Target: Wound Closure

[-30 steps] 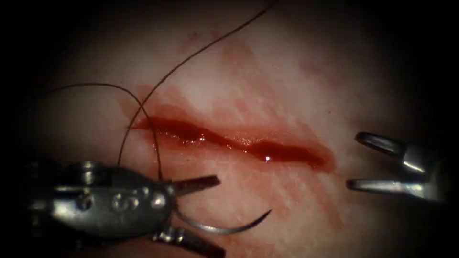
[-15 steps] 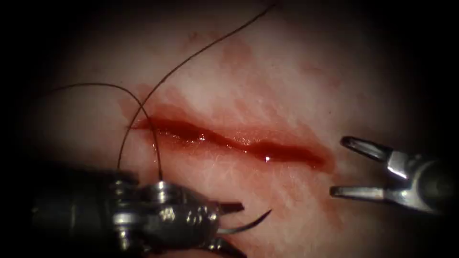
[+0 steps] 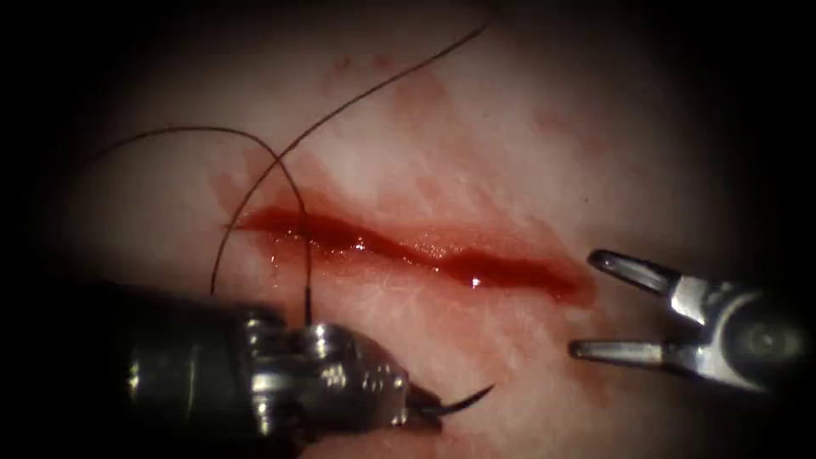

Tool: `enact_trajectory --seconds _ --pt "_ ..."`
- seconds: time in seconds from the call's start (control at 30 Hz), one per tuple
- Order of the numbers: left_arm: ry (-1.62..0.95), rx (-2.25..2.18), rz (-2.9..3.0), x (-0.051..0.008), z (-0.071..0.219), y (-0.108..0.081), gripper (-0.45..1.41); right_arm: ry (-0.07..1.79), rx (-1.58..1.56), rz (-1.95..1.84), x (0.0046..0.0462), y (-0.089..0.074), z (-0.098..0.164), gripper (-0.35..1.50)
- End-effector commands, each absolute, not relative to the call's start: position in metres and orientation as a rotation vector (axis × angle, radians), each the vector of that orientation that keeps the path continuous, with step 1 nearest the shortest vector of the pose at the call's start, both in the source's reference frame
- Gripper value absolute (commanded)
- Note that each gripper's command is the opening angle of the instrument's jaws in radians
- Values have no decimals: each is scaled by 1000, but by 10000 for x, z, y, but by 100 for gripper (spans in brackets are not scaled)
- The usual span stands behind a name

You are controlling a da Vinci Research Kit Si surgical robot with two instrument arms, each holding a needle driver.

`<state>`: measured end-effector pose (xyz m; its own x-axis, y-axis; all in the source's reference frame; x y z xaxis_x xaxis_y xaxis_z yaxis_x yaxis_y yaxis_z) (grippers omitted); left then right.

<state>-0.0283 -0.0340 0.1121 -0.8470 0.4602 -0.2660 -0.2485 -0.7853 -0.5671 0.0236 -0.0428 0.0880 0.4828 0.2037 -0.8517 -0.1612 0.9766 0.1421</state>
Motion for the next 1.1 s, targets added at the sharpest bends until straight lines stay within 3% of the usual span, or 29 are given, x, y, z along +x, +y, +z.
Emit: enact_trajectory --seconds 0.03,0.1,0.27,0.43,1.1 --pt "-748 -558 2597 -287 1126 -341 -33 1045 45 222 243 -430 884 49" --pt "-739 -558 2605 -282 1124 -338 -45 1045 45 222 243 -431 884 47" --pt "-661 -787 2795 -268 1105 -314 -45 1043 43 226 244 -429 882 42" --pt "-521 -1312 2938 -270 1084 -298 -45 1044 94 292 247 -414 881 35" --pt "-407 -2090 2920 -267 1077 -300 -45 1228 570 685 289 -376 954 37"
